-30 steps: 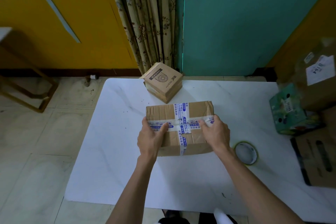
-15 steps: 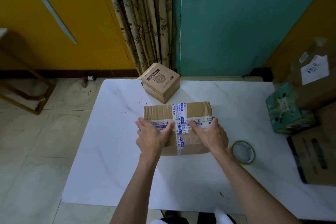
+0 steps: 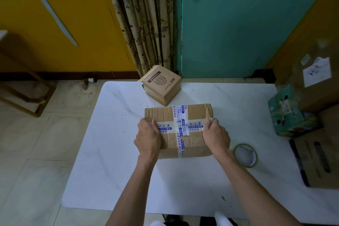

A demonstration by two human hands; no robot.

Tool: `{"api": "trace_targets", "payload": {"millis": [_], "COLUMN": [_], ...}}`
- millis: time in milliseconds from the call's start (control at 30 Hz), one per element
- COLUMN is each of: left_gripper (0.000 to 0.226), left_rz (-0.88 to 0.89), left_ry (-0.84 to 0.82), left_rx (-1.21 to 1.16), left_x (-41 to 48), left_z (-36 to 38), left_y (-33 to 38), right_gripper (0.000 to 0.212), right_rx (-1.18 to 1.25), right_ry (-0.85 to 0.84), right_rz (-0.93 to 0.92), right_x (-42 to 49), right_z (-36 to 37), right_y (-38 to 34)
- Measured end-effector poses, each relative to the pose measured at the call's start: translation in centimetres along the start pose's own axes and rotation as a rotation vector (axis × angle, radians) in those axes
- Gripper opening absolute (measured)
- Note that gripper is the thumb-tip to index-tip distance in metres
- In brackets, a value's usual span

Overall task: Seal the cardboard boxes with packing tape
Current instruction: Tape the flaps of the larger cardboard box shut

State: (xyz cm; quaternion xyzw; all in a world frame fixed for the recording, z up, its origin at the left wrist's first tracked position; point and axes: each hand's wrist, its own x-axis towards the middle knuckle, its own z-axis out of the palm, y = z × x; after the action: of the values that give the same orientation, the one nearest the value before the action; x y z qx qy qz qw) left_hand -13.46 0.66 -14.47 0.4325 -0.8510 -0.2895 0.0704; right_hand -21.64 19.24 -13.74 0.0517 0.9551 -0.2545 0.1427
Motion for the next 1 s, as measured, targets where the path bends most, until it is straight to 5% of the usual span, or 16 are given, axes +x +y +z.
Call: {"api": "trace_targets", "payload": {"millis": [133, 200, 433, 700, 833, 1000], "left_gripper": [0.12, 0.135, 0.114, 0.043, 0.055, 0.062], "left_rz": [0.005, -0.014, 0.018, 0.049, -0.052, -0.156], "left_ry": [-0.168, -0.207, -0.13, 0.119, -0.063, -0.21], "left_rx": [0.156, 0.226, 0.205, -0.101, -0.103, -0.076], "left_x": [-1.1, -1.4, -1.2, -0.2, 0.0, -0.1], "left_z": [0.5, 0.6, 1.3, 0.6, -0.3, -0.3], "left_y": [2.2, 2.7, 2.0, -0.7, -0.5, -1.4], "right_gripper": [0.111, 0.117, 0.04, 0.04, 0.034, 0.049], "right_rx": [-0.057, -0.032, 0.089, 0.279, 0.385, 0.336], "right_ry": [-0.087, -0.054, 0.17, 0.062, -0.147, -0.18], "right_rz": [0.038, 0.03, -0.088, -0.069, -0.001, 0.032], "right_x": [-0.2, -0.4, 0.5, 1.2, 0.4, 0.0], "right_z": [0.2, 0.5, 0.9, -0.4, -0.4, -0.8], "right_y": [-1.3, -1.7, 0.4, 1.3, 1.6, 2.3]}}
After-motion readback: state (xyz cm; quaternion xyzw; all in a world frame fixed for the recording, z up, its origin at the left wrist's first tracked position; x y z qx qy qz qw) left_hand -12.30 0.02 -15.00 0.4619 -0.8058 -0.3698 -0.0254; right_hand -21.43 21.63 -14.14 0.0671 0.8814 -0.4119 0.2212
